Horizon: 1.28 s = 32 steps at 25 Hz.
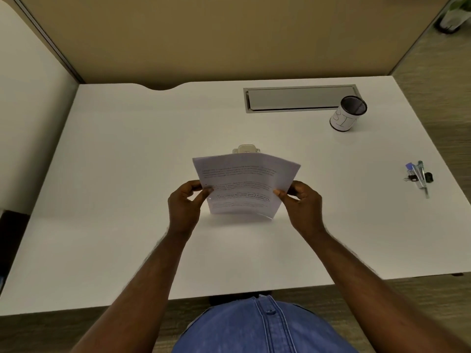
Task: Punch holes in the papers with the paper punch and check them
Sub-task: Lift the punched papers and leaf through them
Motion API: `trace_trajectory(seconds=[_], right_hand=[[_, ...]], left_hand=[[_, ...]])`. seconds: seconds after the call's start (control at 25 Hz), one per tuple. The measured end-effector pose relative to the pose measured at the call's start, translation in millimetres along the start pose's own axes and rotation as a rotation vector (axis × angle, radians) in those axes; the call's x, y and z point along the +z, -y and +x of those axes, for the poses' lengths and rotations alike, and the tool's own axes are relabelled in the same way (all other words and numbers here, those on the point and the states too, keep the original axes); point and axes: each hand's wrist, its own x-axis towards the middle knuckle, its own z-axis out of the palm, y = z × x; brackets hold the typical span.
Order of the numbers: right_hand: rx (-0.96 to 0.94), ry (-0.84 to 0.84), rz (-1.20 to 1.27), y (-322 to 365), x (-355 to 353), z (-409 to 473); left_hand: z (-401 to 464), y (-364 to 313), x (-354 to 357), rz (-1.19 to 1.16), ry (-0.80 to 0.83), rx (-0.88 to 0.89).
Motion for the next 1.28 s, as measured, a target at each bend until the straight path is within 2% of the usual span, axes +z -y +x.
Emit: trace_trajectory(seconds=[0.08,0.28,0.36,0.48,0.64,0.8,0.96,1.12,1.2,1.28], right_hand=[[0.043,0.044,-0.009,-1,5,-4],[-0.058,-0.062,-0.033,7,5,0],[-0.07,-0.044,-0.037,10,2,3],[-0.035,0.034,-0.101,9,5,1],[-0.079,-0.016,-0.13,9,6,0],[-0.075,0.012,-0.148,11,3,1],[-0.082,-0.041,-0.089,26,2,3],[-0.149,-0.06,-0.001,58,-2,14],[-0.193,-0.055,0.013,77,-6,27],[-0.214,-0.052,0.04,92,-11,43]], left_hand=[[-3,4,2,0.002,0.007,-0.036],[-2,-3,3,-0.004,-0.013,0.022],[2,-3,3,0.003,-0.025,0.042],[0,3,7,0.033,0.019,-0.031],[-2,6,8,0.043,0.009,-0.031],[-1,5,9,0.048,0.045,-0.036],[1,-6,10,0.004,0.008,-0.014],[11,-24,2,-0.151,-0.019,0.061],[17,-31,-5,-0.15,0.002,0.089],[21,-34,-9,-0.102,0.044,0.042]])
